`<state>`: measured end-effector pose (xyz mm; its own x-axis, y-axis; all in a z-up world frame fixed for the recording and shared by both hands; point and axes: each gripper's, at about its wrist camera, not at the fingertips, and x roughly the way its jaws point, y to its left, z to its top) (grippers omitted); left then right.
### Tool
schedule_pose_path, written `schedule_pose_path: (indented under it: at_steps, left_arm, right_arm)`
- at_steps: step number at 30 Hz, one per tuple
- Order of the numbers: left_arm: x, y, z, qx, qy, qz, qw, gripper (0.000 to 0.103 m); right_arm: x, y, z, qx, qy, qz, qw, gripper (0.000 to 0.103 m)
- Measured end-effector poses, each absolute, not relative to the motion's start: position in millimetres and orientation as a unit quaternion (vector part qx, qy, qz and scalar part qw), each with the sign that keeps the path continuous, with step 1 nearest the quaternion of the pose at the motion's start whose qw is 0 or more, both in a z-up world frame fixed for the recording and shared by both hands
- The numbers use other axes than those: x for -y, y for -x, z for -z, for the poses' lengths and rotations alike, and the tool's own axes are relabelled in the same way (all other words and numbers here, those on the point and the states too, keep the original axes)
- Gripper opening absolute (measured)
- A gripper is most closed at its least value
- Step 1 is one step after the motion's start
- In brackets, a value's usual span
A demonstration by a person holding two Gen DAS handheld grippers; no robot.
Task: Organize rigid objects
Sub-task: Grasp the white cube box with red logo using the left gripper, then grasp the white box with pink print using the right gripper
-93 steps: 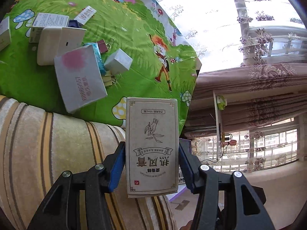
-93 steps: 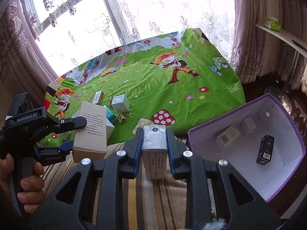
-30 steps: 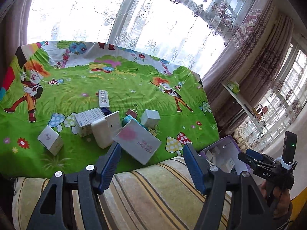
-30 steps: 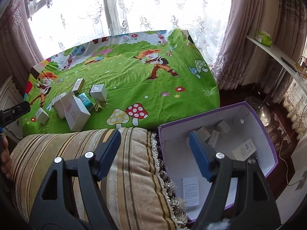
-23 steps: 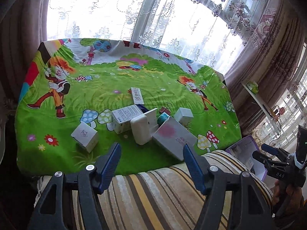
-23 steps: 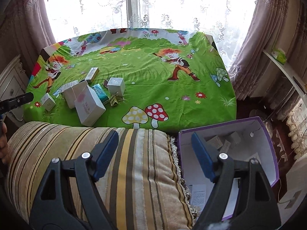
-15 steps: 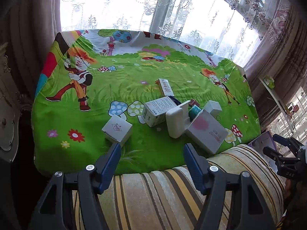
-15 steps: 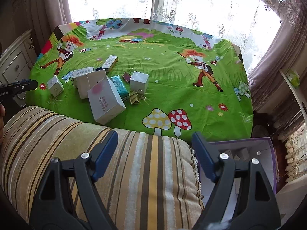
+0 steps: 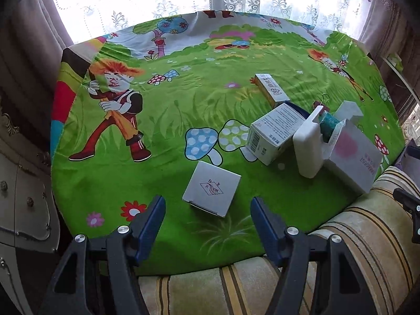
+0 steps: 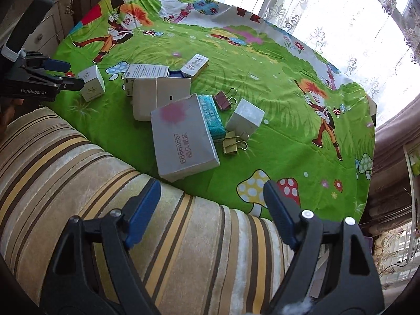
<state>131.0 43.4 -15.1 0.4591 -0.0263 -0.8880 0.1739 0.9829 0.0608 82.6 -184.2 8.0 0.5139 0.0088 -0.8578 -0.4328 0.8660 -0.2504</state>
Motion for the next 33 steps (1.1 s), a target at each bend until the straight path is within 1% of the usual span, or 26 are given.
schedule_pose_path:
  at_steps: [8,12,14,15,16,22,27,28,29,33]
  left_arm:
    - [-48,-150,34,-0.526,-0.101,0.062,0.842,0.068]
    - [-47,-153,38,-0.527,-0.098,0.070,0.841,0.067]
    - [-46,-154,40,-0.529,-0.097,0.076,0.840,0.059]
    - [-46,-154,41,-0.530,-0.096,0.079,0.839,0.051]
    - [-45,-154,42,-0.531,-0.095,0.082,0.838,0.047]
    - [-46,-150,40,-0.522,-0.086,0.089,0.844,0.046]
    - [-49,-145,26,-0.509,-0.059,0.086,0.854,0.046]
    - [-49,-144,22,-0.506,-0.053,0.088,0.856,0.046]
    - [-48,-143,19,-0.504,-0.047,0.091,0.858,0.046]
    - [-42,-136,5,-0.492,-0.027,0.099,0.864,0.046]
  right_arm:
    - [152,-103,12,-0.476,0.291,-0.138,0.819,0.083]
    - [138,-109,21,-0.473,0.317,-0.142,0.809,0.084]
    - [135,-113,25,-0.476,0.320,-0.143,0.807,0.085]
    - [133,-116,26,-0.478,0.319,-0.142,0.806,0.085]
    - [132,-119,27,-0.479,0.318,-0.141,0.806,0.085]
    - [119,-128,38,-0.483,0.330,-0.140,0.799,0.085]
    - [120,-135,45,-0.493,0.324,-0.138,0.796,0.085]
    - [120,-136,46,-0.495,0.321,-0.138,0.796,0.083]
    - [121,-136,48,-0.497,0.321,-0.138,0.794,0.071]
    - [128,-133,45,-0.496,0.309,-0.141,0.800,0.070]
